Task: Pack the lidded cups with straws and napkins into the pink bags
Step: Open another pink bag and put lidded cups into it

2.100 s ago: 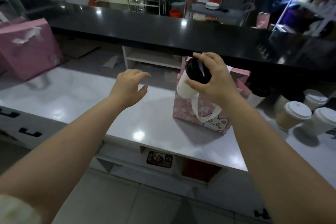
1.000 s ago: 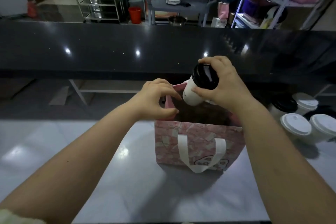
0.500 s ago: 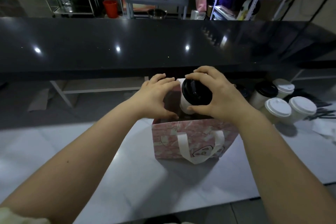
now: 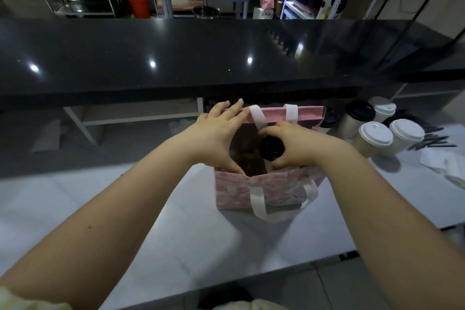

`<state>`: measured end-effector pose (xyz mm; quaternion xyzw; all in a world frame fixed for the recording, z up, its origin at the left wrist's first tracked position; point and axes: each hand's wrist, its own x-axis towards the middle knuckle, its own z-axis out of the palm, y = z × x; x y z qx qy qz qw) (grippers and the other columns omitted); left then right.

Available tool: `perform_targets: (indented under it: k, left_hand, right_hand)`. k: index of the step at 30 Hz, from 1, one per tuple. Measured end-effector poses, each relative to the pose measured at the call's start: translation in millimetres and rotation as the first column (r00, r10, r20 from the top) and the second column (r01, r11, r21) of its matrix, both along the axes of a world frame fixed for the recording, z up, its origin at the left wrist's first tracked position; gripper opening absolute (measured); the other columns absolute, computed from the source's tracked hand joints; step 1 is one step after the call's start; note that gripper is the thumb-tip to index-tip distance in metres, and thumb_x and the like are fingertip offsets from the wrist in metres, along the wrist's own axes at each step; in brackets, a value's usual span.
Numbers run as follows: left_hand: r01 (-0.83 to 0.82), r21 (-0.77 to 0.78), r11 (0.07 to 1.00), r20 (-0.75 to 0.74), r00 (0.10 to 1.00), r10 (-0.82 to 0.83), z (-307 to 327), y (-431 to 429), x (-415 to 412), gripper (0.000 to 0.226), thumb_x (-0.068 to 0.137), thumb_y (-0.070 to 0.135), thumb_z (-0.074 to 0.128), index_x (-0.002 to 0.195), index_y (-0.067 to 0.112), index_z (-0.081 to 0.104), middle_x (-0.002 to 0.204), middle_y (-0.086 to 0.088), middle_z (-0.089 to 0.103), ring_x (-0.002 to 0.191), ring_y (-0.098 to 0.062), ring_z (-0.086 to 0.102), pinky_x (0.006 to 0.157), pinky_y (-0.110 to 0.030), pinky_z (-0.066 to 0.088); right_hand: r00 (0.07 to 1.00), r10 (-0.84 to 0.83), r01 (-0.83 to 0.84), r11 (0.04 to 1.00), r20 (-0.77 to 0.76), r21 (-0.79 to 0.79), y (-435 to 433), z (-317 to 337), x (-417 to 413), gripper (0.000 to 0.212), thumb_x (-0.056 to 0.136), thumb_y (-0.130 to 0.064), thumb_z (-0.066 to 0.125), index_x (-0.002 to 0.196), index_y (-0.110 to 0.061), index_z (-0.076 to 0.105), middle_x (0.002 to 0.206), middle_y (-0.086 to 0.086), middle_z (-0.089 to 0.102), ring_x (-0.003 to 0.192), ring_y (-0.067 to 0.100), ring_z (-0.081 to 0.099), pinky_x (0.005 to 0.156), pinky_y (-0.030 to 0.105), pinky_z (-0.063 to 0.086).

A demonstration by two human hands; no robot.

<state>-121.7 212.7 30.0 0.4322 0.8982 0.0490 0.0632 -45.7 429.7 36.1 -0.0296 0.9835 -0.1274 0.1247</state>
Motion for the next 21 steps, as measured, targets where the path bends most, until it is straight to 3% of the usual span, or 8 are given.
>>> perform_targets:
  k: [2,4,10,13,17,21]
  left_hand:
    - [0.005,0.0,1.0,-0.003,1.0,-0.005,0.9,-0.7,3.3,0.141,0.051,0.078,0.074,0.153,0.031,-0.01,0.161,0.011,-0.017,0.148,-0.019,-0.013,0.118,-0.05,0.011]
    - [-0.004,-0.005,1.0,-0.005,1.0,0.004,0.8,-1.9,5.7,0.142,0.05,0.079,0.073,0.153,0.03,-0.011,0.161,0.011,-0.019,0.148,-0.02,-0.013,0.118,-0.049,0.012]
    - [-0.104,-0.057,0.993,-0.037,0.994,0.102,1.4,1.6,0.0,0.142,0.055,0.082,0.068,0.154,0.021,-0.013,0.162,0.001,-0.019,0.149,-0.026,-0.012,0.118,-0.052,0.012]
    - [-0.125,-0.071,0.99,-0.045,0.992,0.122,-0.4,2.8,-3.2,0.142,0.055,0.082,0.068,0.154,0.02,-0.013,0.162,0.0,-0.019,0.149,-0.026,-0.012,0.118,-0.052,0.012]
    - [-0.133,-0.069,0.989,-0.034,0.991,0.131,-0.4,1.9,-3.4,0.144,0.052,0.084,0.067,0.154,0.02,-0.011,0.163,0.0,-0.017,0.149,-0.028,-0.012,0.118,-0.052,0.012]
    - [-0.122,-0.042,0.992,-0.04,0.992,0.121,-0.8,-0.3,2.1,0.142,0.054,0.083,0.068,0.155,0.021,-0.01,0.163,0.001,-0.016,0.149,-0.027,-0.012,0.118,-0.052,0.01]
  right_hand:
    - [0.998,-0.006,0.015,0.991,-0.064,0.136,-3.2,-3.7,-8.6,0.086,0.069,-0.042,0.081,0.142,-0.036,0.036,0.134,-0.003,0.041,0.122,0.021,0.04,0.098,0.04,0.045]
    - [0.991,-0.009,0.029,0.989,-0.137,0.144,-5.1,-6.9,-13.9,0.09,0.068,-0.042,0.083,0.143,-0.033,0.034,0.135,-0.001,0.04,0.123,0.023,0.038,0.098,0.041,0.045]
    - [0.972,0.06,-0.086,0.991,-0.228,-0.104,-1.9,-3.9,-2.1,0.084,0.065,-0.038,0.086,0.136,-0.042,0.041,0.135,-0.017,0.037,0.126,0.01,0.034,0.102,0.025,0.034]
    - [0.965,0.056,-0.106,0.977,-0.257,-0.186,0.2,3.8,9.0,0.078,0.063,-0.04,0.085,0.129,-0.046,0.045,0.125,-0.021,0.038,0.121,0.009,0.037,0.1,0.024,0.037]
    - [0.993,0.085,-0.094,0.989,-0.081,-0.113,-8.0,3.1,14.3,0.066,0.066,-0.044,0.08,0.119,-0.049,0.043,0.118,-0.017,0.04,0.113,0.009,0.04,0.093,0.026,0.044]
    - [0.996,-0.001,-0.012,0.99,0.093,0.142,-14.6,-9.7,0.5,0.074,0.069,-0.039,0.08,0.129,-0.035,0.037,0.125,0.0,0.043,0.112,0.022,0.044,0.092,0.039,0.049]
